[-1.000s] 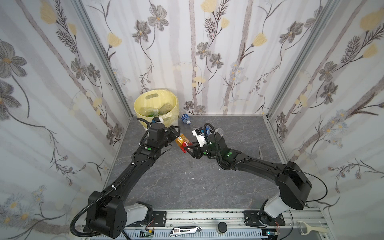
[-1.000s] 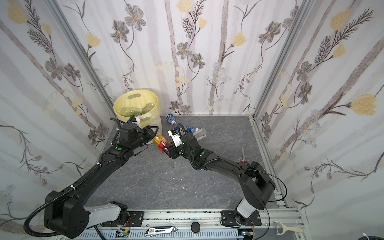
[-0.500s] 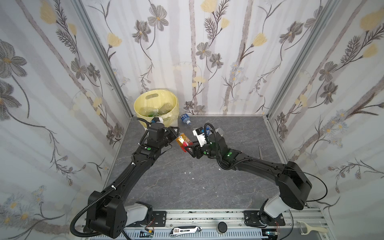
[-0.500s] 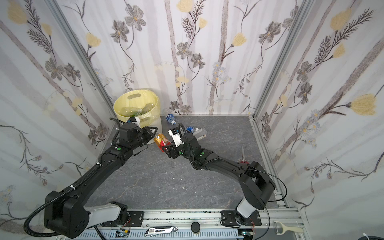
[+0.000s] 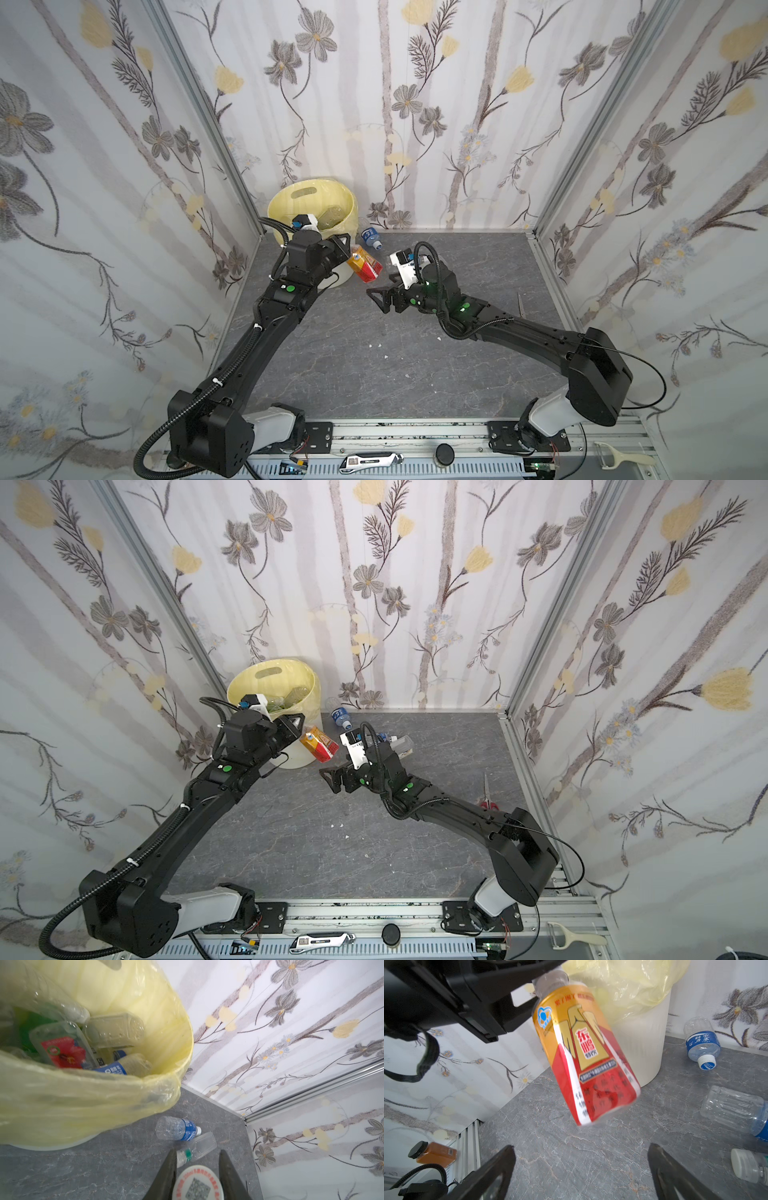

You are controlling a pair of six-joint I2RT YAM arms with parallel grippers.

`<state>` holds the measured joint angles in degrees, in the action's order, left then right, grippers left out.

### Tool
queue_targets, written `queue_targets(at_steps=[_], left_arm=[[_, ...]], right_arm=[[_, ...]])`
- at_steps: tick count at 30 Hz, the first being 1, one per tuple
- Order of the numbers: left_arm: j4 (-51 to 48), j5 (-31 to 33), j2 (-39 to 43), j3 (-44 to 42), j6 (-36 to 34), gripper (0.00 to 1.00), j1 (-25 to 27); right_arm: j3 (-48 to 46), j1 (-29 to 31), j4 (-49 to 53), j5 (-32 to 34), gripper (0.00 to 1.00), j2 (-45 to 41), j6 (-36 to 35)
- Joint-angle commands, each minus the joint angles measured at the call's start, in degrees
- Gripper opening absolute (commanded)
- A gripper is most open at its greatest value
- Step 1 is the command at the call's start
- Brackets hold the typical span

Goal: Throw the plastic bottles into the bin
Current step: 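Carry the orange-red bottle over the bin with the left gripper while the right gripper releases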

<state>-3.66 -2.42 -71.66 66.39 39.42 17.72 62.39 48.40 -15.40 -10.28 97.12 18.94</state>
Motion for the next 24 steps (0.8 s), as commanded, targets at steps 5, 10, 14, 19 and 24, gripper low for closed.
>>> queue_targets(at_steps=[5,10,14,19,24], left_arm=[[-0.66,10.03,-0.02,8.23,-7.78,0.23,-1.52],[-0.67,16.35,-2.43,15.61,-12.67,0.22,-2.49],[-0.62,20.11,-4.59,20.92,-16.59,0.22,-2.96],[-0.47,23.72,-7.71,27.39,-20.70,0.21,-3.92],[-0.29,26.11,-11.68,33.28,-23.41,0.21,-4.97]], right_arm=[[4.31,0.18,1.61,7.24,1.00,-1.18,-1.66],[9.73,0.35,3.47,9.73,1.00,0.14,-2.64],[15.17,0.64,5.46,10.19,1.00,2.06,-3.52],[21.53,0.99,7.73,11.03,1.00,4.43,-4.10],[25.48,1.17,8.87,10.75,1.00,6.12,-3.93]])
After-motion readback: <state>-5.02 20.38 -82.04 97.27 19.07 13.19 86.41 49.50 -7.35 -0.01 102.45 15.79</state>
